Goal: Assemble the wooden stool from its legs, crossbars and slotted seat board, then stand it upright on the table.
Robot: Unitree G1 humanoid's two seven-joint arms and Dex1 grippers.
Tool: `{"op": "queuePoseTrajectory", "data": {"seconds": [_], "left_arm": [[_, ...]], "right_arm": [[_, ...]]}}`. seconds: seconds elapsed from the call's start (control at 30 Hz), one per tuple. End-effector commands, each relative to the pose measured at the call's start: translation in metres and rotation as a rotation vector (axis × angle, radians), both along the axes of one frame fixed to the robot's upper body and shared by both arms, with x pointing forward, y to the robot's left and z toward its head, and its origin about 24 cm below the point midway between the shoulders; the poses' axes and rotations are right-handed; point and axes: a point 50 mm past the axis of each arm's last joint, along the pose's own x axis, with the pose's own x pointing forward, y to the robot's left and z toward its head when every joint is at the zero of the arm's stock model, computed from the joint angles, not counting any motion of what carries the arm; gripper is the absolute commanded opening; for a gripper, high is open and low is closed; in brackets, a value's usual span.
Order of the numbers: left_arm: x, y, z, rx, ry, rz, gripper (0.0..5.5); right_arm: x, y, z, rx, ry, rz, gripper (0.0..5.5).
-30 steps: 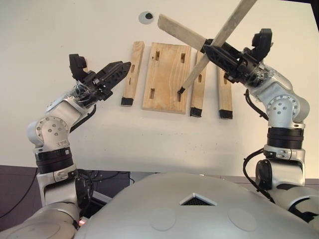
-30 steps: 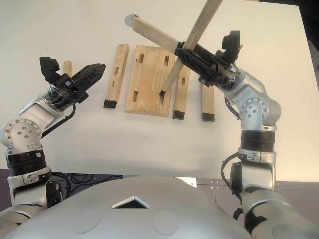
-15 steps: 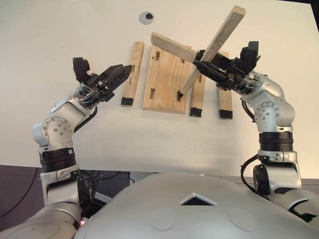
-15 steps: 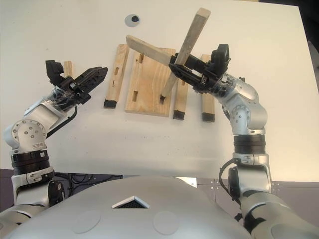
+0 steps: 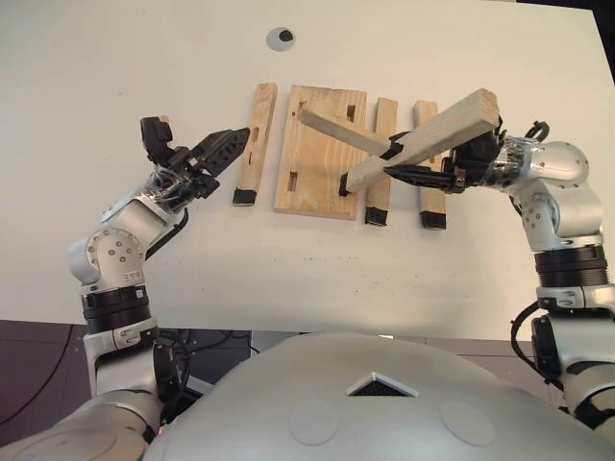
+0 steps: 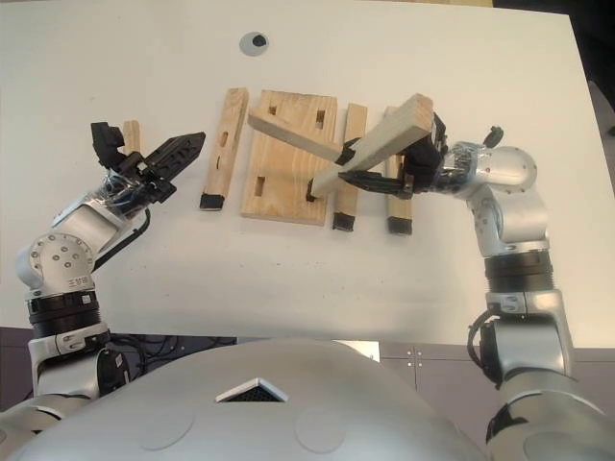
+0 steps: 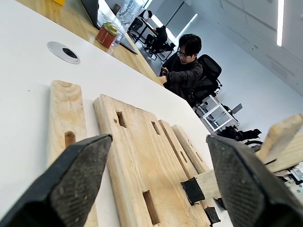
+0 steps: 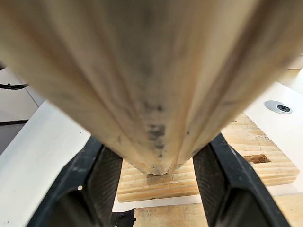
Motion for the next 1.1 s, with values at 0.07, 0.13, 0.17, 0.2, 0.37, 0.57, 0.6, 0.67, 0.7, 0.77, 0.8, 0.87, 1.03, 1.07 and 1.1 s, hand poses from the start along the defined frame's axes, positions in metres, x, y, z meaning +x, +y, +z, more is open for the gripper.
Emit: {"op": "queuePoseTrajectory", "data": {"seconds": [0.07, 0.13, 0.17, 0.2, 0.37, 0.57, 0.6, 0.67, 0.7, 0.77, 0.8, 0.87, 1.03, 1.07, 1.1], "left_arm": [[-0.005, -0.001, -0.010, 0.006, 0.026, 0.050, 3.66], [-0.007, -0.004, -0.012, 0.001, 0.029, 0.067, 3.66], [-0.008, -0.005, -0.013, -0.003, 0.029, 0.077, 3.66], [-0.009, -0.006, -0.014, -0.007, 0.030, 0.086, 3.66], [-0.011, -0.007, -0.019, -0.007, 0.045, 0.119, 3.66], [-0.014, -0.004, -0.020, 0.003, 0.056, 0.140, 3.66], [-0.014, -0.004, -0.020, 0.005, 0.057, 0.141, 3.66], [-0.014, -0.004, -0.019, 0.008, 0.055, 0.143, 3.66], [-0.014, -0.004, -0.018, 0.008, 0.052, 0.144, 3.66], [-0.014, -0.003, -0.018, 0.008, 0.050, 0.151, 3.66], [-0.014, -0.003, -0.018, 0.007, 0.049, 0.153, 3.66], [-0.015, -0.003, -0.018, 0.006, 0.047, 0.158, 3.66], [-0.021, 0.000, -0.019, 0.009, 0.054, 0.175, 3.66], [-0.021, -0.001, -0.019, 0.009, 0.056, 0.175, 3.66], [-0.022, -0.001, -0.019, 0.010, 0.057, 0.175, 3.66]], "right_arm": [[-0.001, -0.011, -0.017, -0.278, 0.098, 0.063, 2.04], [0.002, -0.010, -0.015, -0.361, 0.098, 0.075, 2.04], [0.004, -0.007, -0.015, -0.407, 0.106, 0.071, 2.04], [0.005, -0.004, -0.014, -0.435, 0.118, 0.072, 2.04], [0.003, 0.003, -0.019, -0.453, 0.215, 0.081, 2.04], [0.006, 0.001, -0.025, -0.431, 0.220, -0.013, 2.42], [0.009, 0.001, -0.020, -0.411, 0.201, -0.030, 2.53], [0.013, -0.001, -0.007, -0.390, 0.163, -0.057, 2.86], [0.013, -0.005, -0.002, -0.386, 0.151, -0.077, 2.95], [0.012, -0.013, 0.002, -0.391, 0.133, -0.123, 3.31], [0.011, -0.017, 0.003, -0.394, 0.127, -0.159, 3.48], [0.007, -0.028, 0.000, -0.417, 0.079, -0.300, 3.48], [-0.010, -0.031, -0.013, -0.426, 0.184, -0.809, 3.48], [-0.013, -0.028, -0.014, -0.414, 0.214, -0.861, 3.48], [-0.016, -0.025, -0.015, -0.412, 0.243, -0.890, 3.48]]}}
